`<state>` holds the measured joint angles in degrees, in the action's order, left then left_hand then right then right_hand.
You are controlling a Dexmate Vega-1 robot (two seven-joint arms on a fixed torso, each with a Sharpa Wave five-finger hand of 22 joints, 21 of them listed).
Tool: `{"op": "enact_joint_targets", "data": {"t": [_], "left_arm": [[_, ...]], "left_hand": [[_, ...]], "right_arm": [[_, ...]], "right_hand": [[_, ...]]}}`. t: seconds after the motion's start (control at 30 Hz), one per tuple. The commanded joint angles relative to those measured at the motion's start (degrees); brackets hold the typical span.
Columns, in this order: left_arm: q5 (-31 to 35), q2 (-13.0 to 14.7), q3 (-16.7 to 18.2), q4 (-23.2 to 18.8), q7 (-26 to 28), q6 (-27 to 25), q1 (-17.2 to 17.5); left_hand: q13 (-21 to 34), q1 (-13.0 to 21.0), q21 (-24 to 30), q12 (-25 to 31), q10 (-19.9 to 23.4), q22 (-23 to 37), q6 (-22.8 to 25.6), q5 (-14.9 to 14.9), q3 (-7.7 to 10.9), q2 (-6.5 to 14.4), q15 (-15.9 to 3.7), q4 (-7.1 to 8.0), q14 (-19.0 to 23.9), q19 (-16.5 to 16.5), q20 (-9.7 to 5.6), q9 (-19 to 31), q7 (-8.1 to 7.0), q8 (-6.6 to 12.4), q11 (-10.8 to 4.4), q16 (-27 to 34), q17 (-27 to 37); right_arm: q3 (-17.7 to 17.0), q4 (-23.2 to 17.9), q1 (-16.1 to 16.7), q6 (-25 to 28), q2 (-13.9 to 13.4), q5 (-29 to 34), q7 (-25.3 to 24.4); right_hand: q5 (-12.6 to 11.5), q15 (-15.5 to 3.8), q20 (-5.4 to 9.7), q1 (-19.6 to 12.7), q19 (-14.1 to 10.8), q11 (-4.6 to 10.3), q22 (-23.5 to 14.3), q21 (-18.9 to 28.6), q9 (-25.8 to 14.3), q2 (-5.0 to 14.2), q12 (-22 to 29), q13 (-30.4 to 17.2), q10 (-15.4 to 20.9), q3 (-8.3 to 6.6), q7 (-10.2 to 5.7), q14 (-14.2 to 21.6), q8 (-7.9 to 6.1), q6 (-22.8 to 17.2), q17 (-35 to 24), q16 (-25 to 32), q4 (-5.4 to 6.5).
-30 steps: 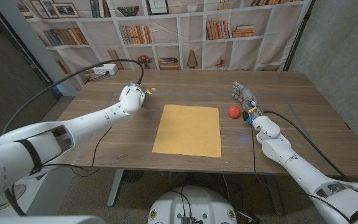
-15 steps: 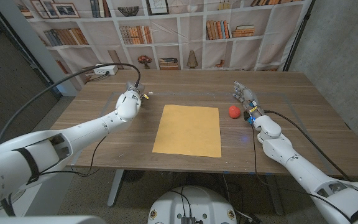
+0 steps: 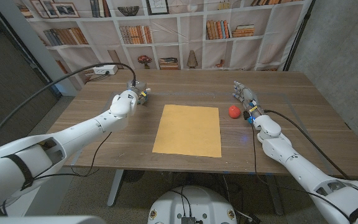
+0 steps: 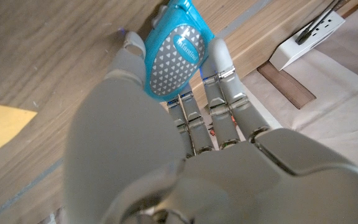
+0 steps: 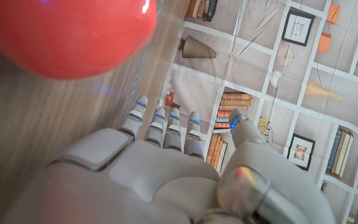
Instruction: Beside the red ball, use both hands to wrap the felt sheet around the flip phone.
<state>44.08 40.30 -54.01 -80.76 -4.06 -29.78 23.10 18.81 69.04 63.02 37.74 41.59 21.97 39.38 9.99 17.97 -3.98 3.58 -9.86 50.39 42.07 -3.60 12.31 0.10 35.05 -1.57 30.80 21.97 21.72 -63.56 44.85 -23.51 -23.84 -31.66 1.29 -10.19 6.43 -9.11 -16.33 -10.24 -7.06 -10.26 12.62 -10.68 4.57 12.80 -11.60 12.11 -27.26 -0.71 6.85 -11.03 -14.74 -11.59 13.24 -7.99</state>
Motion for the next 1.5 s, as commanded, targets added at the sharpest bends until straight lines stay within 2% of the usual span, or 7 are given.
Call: {"op": "enact_joint_targets", "data": {"t": [0.03,0.13,0.47,0.83,1.17,1.33,1.5], "left_arm": [[-11.1,1.5,5.9,-5.0,2.4,3.9,1.8],[-12.2,2.0,6.6,-6.6,2.3,4.0,2.0],[-16.8,3.1,8.7,-9.7,1.9,7.0,2.8],[-19.7,5.8,9.5,-14.1,-2.6,10.5,3.1],[-19.2,7.0,9.4,-17.6,-7.0,14.8,2.1],[-18.7,6.8,9.2,-17.7,-8.9,17.8,1.2],[-17.9,6.5,8.7,-17.9,-11.1,20.8,0.2]], "left_hand": [[14.1,10.7,0.9,5.2,5.7,0.4,12.6,0.3,0.57,10.1,-16.98,0.16,18.8,-0.9,-2.97,0.2,2.07,5.60,-3.62,-0.1,8.0],[14.2,10.9,1.6,5.0,5.7,0.5,12.7,0.3,0.57,10.1,-16.97,0.19,18.9,-0.9,-2.95,0.2,2.39,5.58,-3.04,0.0,8.5],[14.3,11.5,3.3,4.6,6.0,0.7,13.0,0.4,0.51,9.9,-16.94,0.28,18.7,-1.3,-2.87,0.1,2.88,5.53,-2.57,0.0,9.5],[14.3,11.8,4.9,4.1,6.2,0.8,13.1,0.4,0.41,9.9,-16.90,0.51,18.5,-2.0,-2.75,0.0,3.26,5.32,-2.53,-0.2,10.6],[14.6,11.9,6.3,3.6,6.3,0.6,13.3,0.4,0.27,9.8,-16.86,0.76,18.3,-3.0,-2.74,-0.1,2.74,5.18,-2.72,-0.4,11.6],[14.6,11.8,6.6,3.4,6.3,0.5,13.4,0.4,0.22,9.8,-16.84,0.87,18.3,-3.5,-2.73,-0.1,2.61,5.13,-2.81,-0.5,11.9],[14.7,11.3,7.2,2.9,6.4,0.0,14.2,0.5,0.00,9.7,-16.83,1.22,18.1,-4.7,-2.94,-0.2,1.32,5.27,-3.60,-0.8,12.6]], "right_arm": [[-0.2,-3.9,2.0,1.1,-1.1,0.4,-1.8],[-0.4,-5.2,2.8,1.4,-1.5,0.6,-2.5],[-0.4,-9.4,4.9,2.6,-2.6,1.3,-4.0],[-0.9,-14.3,7.7,3.5,-3.9,2.2,-6.1],[-1.6,-18.5,11.0,3.6,-4.7,3.0,-8.4],[-2.0,-20.5,12.7,3.7,-5.0,3.4,-9.7],[-2.4,-22.2,14.2,3.8,-5.2,3.7,-10.8]], "right_hand": [[-0.2,-0.07,-0.21,0.0,-0.5,0.10,-0.2,0.0,-0.1,-0.20,-0.1,-0.1,0.4,0.26,0.06,0.4,-0.23,-0.4,-0.1,-0.1,0.15],[-0.2,-0.10,-0.21,0.1,-0.5,0.09,-0.2,0.0,-0.1,-0.20,-0.1,-0.1,0.5,0.30,0.07,0.3,-0.23,-0.5,-0.1,-0.1,0.16],[-0.2,-0.07,-0.15,0.3,-0.5,0.06,-0.2,0.0,-0.1,-0.16,-0.2,-0.1,0.5,0.46,0.13,0.3,-0.20,-0.4,-0.2,-0.1,0.23],[-0.2,-0.07,-0.13,0.4,-0.5,0.11,-0.2,-0.1,-0.1,-0.14,-0.2,-0.1,0.5,0.58,0.08,0.3,-0.18,-0.4,-0.2,-0.2,0.25],[-0.2,-0.06,-0.08,0.6,-0.5,0.13,-0.2,-0.1,-0.1,-0.04,-0.3,-0.1,0.5,0.70,0.11,0.3,-0.16,-0.4,-0.2,-0.2,0.35],[-0.2,-0.05,-0.08,0.7,-0.5,0.12,-0.2,-0.1,-0.1,-0.04,-0.3,-0.1,0.5,0.76,0.11,0.3,-0.15,-0.4,-0.2,-0.2,0.37],[-0.2,-0.06,-0.07,0.8,-0.6,0.02,-0.2,-0.1,-0.1,-0.04,-0.3,-0.1,0.5,0.84,0.09,0.3,-0.13,-0.4,-0.2,-0.2,0.39]]}}
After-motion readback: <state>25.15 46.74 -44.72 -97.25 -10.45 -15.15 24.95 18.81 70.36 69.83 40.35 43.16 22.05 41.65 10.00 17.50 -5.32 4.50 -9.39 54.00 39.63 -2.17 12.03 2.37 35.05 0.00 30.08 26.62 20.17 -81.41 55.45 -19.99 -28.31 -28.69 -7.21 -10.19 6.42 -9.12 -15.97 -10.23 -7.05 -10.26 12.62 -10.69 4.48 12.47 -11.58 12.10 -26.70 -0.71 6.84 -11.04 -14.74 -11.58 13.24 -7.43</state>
